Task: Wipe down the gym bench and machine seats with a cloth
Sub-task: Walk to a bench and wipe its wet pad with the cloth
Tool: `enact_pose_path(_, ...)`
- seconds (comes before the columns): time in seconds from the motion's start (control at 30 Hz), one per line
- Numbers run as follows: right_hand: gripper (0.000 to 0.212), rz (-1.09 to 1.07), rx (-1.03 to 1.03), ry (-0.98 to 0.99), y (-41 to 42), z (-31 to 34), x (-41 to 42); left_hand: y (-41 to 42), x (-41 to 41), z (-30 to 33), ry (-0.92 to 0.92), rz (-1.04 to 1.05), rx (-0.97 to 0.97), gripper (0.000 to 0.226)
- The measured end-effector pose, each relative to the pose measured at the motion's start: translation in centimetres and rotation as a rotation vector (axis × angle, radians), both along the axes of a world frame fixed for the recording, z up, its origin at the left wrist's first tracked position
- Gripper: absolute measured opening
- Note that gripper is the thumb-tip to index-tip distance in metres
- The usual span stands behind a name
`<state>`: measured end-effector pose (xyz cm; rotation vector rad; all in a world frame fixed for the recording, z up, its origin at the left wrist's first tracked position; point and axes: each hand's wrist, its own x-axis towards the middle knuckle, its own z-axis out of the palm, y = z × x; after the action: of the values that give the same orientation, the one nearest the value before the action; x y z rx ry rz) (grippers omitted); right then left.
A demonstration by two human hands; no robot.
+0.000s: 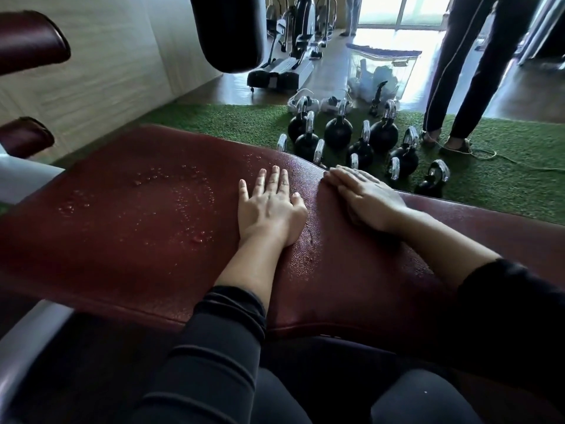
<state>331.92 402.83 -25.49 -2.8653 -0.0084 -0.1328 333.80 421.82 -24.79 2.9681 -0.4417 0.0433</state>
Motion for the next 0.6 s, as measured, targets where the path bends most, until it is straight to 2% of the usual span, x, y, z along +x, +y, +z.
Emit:
enact_pose_path(0.13, 0.049, 0.025, 0.007, 0.007, 1.6, -0.6, -2.1, 0.0, 0.0, 0.0, -0.001, -0.001, -0.007, 0.057)
enact_pose_path(0.33, 0.047, 0.149, 0.027, -0.050, 4.0, 0.5, 3.6, -0.1, 0.1, 0.0, -0.003, 0.010, -0.005, 0.056)
enact_pose_path(0.47, 0.044, -0.020, 0.118, 0.017, 0.7, 0.9, 4.7, 0.1, 0.1, -0.1, -0.001, -0.001, -0.007, 0.056)
enact_pose_path(0.6, 0.047, -0.025, -0.003, 0.013, -0.4, 0.4, 0.4, 0.0, 0.1, -0.1, -0.014, -0.005, -0.007, 0.057)
